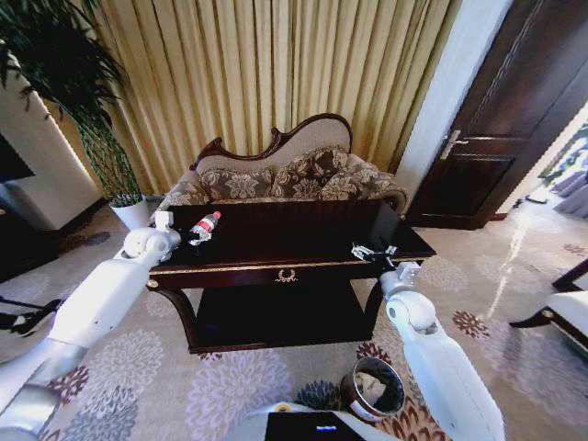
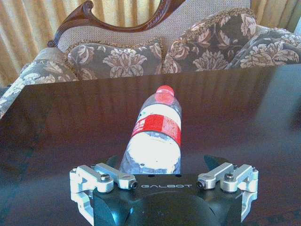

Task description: Move to the front of the table and place the trash on the table into the trash bin.

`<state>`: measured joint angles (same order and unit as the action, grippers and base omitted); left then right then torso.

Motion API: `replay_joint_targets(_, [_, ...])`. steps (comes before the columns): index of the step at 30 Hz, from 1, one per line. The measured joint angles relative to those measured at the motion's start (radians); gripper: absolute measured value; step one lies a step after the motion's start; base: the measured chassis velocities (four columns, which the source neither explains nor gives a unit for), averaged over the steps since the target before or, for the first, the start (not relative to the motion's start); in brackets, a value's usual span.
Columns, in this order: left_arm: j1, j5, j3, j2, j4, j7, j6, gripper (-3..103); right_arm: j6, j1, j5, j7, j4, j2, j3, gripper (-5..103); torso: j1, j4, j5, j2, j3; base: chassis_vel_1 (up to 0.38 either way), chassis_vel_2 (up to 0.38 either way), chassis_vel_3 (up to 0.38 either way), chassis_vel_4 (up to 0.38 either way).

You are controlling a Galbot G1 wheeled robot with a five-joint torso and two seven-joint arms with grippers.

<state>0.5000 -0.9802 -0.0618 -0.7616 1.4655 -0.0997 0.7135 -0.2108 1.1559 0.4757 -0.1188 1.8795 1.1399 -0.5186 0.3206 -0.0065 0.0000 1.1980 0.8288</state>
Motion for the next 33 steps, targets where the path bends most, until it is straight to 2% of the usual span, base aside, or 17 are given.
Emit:
replay_joint_targets(10, [0.009,0.0,-0.003,0.0,0.002,0.002,0.0,102,0.0,-0.001,-0.007,0.0,-0.006,0.002,0.005,100,0.0,-0.0001,0.0,0.0,0.0,0.0,0.0,0.0,0.0])
replay_joint_targets(12, [0.009,-0.001,-0.003,0.0,0.0,0.007,0.0,93,0.0,-0.005,-0.008,0.0,-0.008,0.002,0.01,100,0.0,0.0,0.0,0.0,0.0,0.0,0.0,0.0,0.0])
replay_joint_targets(13, [0.009,-0.001,-0.003,0.0,0.0,0.007,0.0,93,0.0,-0.005,-0.008,0.0,-0.008,0.002,0.01,100,0.0,0.0,0.0,0.0,0.0,0.0,0.0,0.0,0.0])
replay_joint_targets(15, [0.008,-0.001,-0.003,0.001,0.0,0.013,0.0,83,0.0,-0.008,-0.008,0.0,-0.009,0.002,0.013,100,0.0,0.0,-0.0001,0.0,0.0,0.0,0.0,0.0,0.0])
replay_joint_targets(18, [0.01,-0.001,-0.003,0.005,0.001,0.017,0.0,77,0.0,-0.01,-0.009,0.0,-0.011,0.002,0.015,100,0.0,0.0,0.0,0.0,0.0,0.0,0.0,0.0,0.0])
replay_joint_targets(23, [0.017,-0.001,-0.01,0.005,0.001,0.021,-0.001,54,0.0,-0.011,-0.009,0.0,-0.011,0.0,0.014,100,0.0,0.0,0.0001,0.0,0.0,0.0,0.0,0.0,0.0])
replay_joint_targets(25, [0.017,-0.001,-0.011,0.005,0.002,0.021,-0.001,54,0.0,-0.012,-0.009,0.0,-0.011,-0.001,0.013,100,0.0,0.0,0.0001,0.0,0.0,0.0,0.0,0.0,0.0])
replay_joint_targets(27, [0.017,-0.002,-0.012,0.006,0.003,0.022,-0.001,47,0.0,-0.013,-0.009,0.0,-0.011,-0.001,0.012,100,0.0,0.0,0.0001,0.0,0.0,0.0,0.0,0.0,0.0])
replay_joint_targets(28, [0.017,-0.003,-0.013,0.006,0.003,0.023,-0.001,47,0.0,-0.013,-0.009,0.0,-0.011,-0.001,0.012,100,0.0,0.0,0.0001,0.0,0.0,0.0,0.0,0.0,0.0])
replay_joint_targets(29, [0.018,-0.003,-0.014,0.007,0.004,0.024,-0.001,42,0.0,-0.012,-0.009,0.0,-0.011,-0.001,0.012,100,0.0,-0.0001,0.0,0.0,0.0,0.0,0.0,0.0,0.0])
replay_joint_targets(33, [0.026,-0.004,-0.023,0.009,0.011,0.024,-0.001,42,0.0,-0.009,-0.011,0.0,-0.007,0.003,0.011,100,0.0,-0.0001,0.0,0.0,0.0,0.0,0.0,0.0,0.0])
